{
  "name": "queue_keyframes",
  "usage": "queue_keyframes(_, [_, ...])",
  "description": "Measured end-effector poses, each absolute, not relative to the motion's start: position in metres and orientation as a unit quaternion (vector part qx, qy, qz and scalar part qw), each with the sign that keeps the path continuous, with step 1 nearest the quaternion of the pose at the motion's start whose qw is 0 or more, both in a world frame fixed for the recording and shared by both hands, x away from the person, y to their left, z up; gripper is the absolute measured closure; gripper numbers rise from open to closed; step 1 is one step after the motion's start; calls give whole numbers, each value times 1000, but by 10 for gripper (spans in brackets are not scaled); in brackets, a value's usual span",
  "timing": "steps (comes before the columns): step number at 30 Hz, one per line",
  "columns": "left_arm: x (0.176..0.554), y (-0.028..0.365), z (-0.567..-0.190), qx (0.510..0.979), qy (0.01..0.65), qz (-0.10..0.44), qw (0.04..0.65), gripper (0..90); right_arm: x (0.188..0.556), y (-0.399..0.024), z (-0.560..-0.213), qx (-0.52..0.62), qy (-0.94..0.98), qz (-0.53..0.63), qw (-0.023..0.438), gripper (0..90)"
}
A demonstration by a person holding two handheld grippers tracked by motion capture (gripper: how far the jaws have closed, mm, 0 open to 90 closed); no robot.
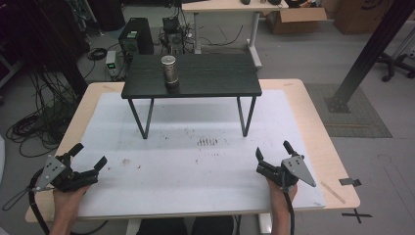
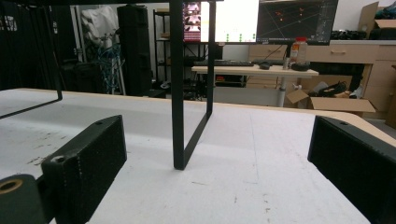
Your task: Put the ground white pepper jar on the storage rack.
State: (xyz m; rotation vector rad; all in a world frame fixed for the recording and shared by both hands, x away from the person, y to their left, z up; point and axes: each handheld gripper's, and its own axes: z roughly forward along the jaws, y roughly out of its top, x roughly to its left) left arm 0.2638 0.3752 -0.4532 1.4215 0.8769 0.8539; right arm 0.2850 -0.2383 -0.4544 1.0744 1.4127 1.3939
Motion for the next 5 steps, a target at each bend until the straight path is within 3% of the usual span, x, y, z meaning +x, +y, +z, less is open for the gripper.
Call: queue_keyframes(5, [264,375,-453,610,378,366,592,2,285,-238,-454,430,565,559,429,41])
